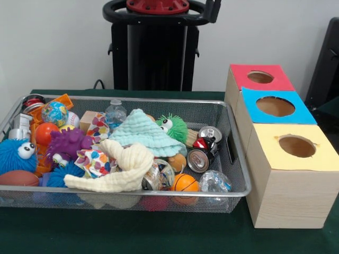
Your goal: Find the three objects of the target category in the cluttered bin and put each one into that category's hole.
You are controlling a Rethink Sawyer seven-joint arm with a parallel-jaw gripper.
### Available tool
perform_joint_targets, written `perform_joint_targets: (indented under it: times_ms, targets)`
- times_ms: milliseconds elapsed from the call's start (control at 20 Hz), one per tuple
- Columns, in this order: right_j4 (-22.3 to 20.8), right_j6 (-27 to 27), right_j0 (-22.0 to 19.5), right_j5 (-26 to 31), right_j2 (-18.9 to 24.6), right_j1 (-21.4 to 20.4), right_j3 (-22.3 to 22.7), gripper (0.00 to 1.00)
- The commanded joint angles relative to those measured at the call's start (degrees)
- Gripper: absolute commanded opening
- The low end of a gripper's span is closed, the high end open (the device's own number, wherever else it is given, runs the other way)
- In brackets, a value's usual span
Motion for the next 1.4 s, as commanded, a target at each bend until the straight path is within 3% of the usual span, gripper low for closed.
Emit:
perform_joint_targets:
  times_ms: [50, 350, 600, 1000, 1400]
  targets:
    - [-7.2, -12.6, -4.8, -2.3, 12.6, -2.9, 5.8, 1.00]
    - [-11.2, -10.1, -6.9, -2.4, 15.1, -5.1, 6.9, 1.00]
    - [-13.9, -7.3, -8.9, -6.5, 17.6, -3.6, 6.1, 1.00]
    - [-18.6, -8.0, -17.1, -10.8, 23.5, -3.9, 7.3, 1.00]
    - [-23.2, -10.9, -28.2, -12.1, 32.0, -5.8, 8.7, 1.00]
